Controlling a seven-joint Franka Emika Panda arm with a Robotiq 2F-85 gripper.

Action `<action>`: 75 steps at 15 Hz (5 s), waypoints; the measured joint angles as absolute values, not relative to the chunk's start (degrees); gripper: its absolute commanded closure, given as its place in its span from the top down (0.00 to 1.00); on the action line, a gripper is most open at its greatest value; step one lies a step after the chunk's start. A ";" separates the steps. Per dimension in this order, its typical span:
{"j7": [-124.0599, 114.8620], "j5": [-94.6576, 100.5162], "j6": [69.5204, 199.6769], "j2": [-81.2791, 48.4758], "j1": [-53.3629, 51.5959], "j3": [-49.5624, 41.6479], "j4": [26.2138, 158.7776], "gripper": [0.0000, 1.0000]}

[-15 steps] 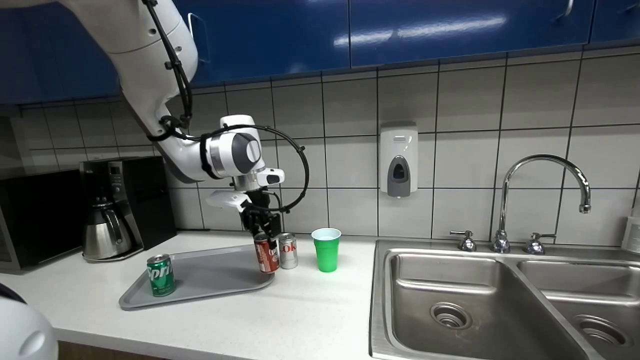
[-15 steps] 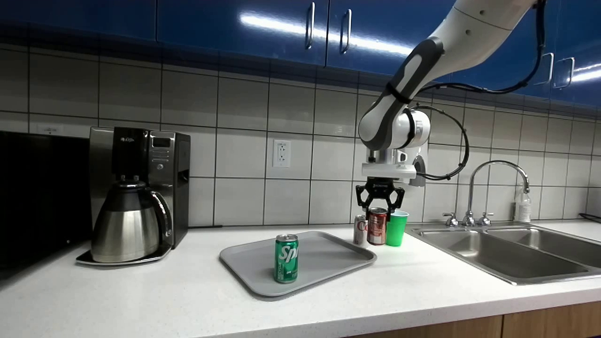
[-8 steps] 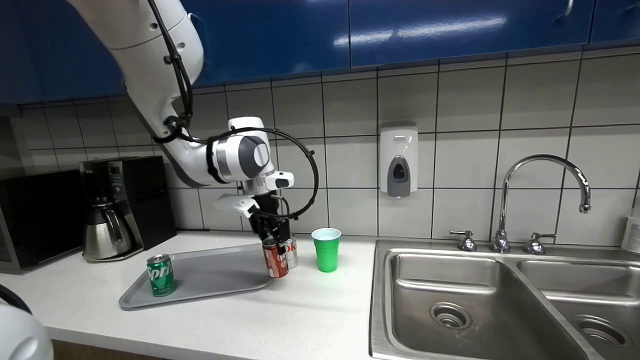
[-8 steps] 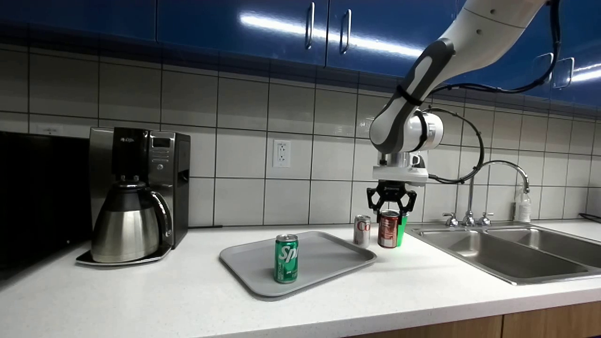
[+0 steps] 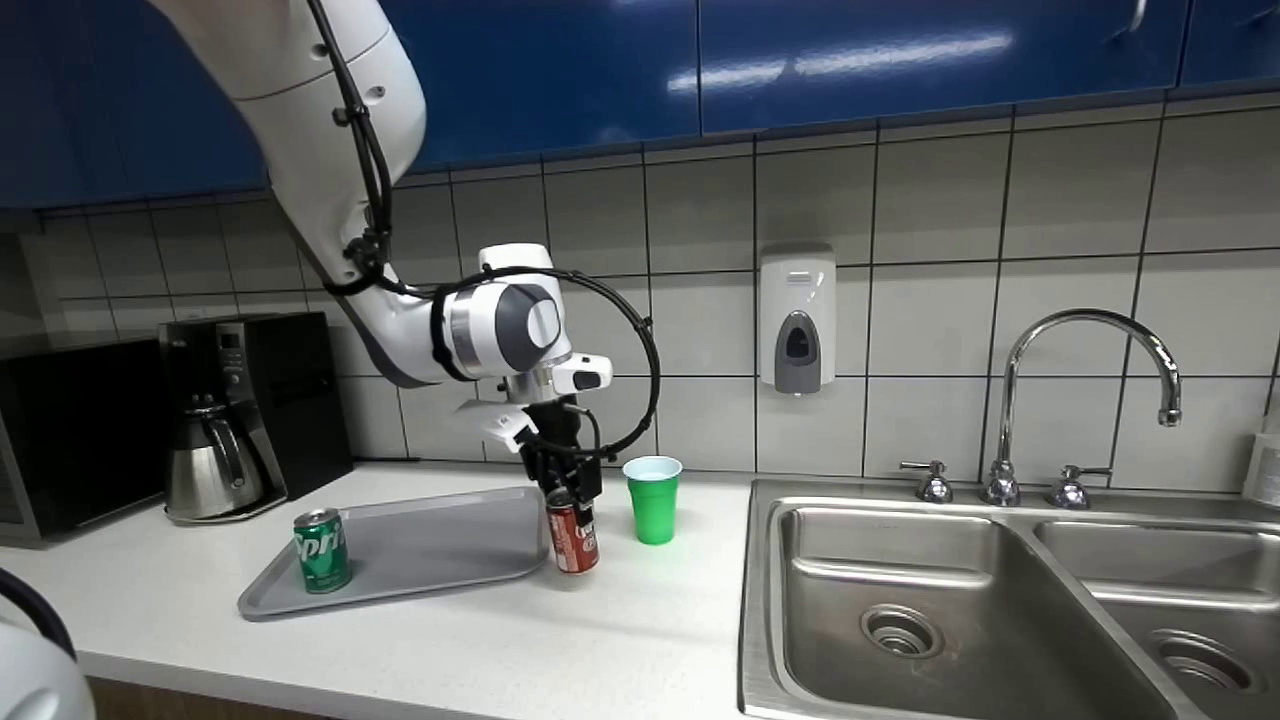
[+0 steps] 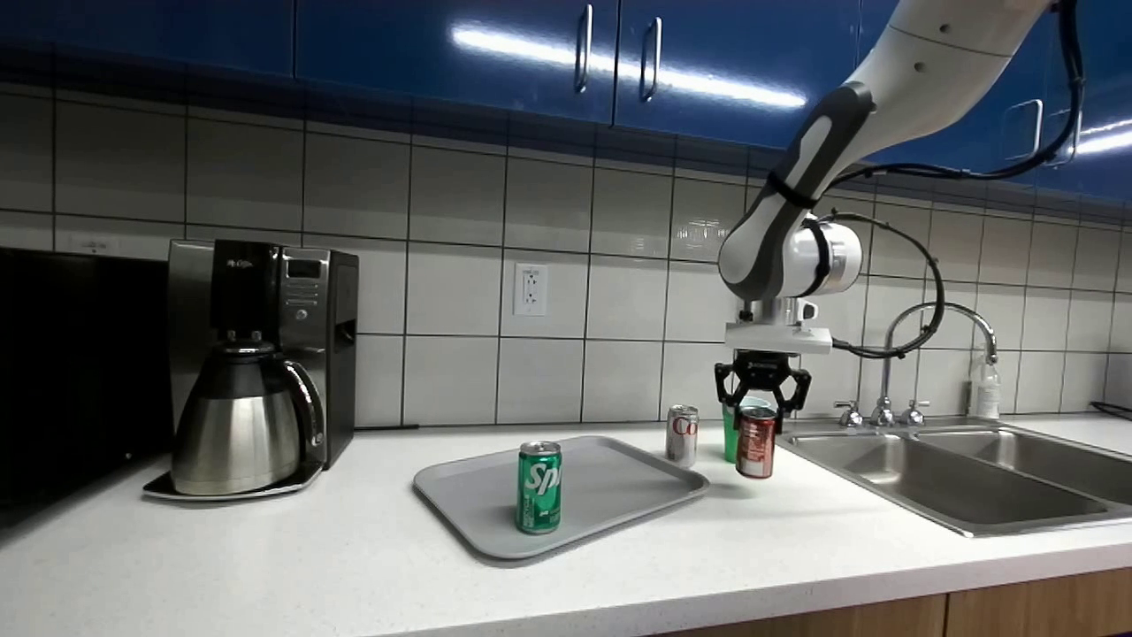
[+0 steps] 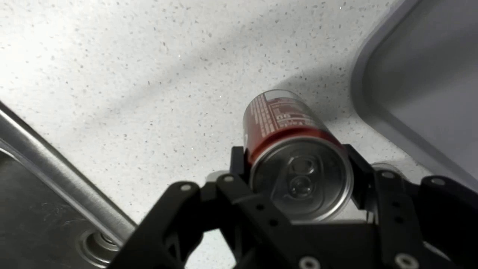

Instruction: Take the cans off of the tray

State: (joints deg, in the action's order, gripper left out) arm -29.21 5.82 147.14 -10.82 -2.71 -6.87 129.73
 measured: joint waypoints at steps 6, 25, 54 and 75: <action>-29.21 5.58 149.02 -10.82 -2.13 -7.55 131.24 0.38; -29.21 4.13 150.15 -11.17 -1.30 -8.72 133.69 1.00; -36.85 12.17 147.23 -2.18 -5.93 0.89 135.28 1.00; -39.10 14.31 140.55 -11.09 -15.46 7.57 121.97 1.00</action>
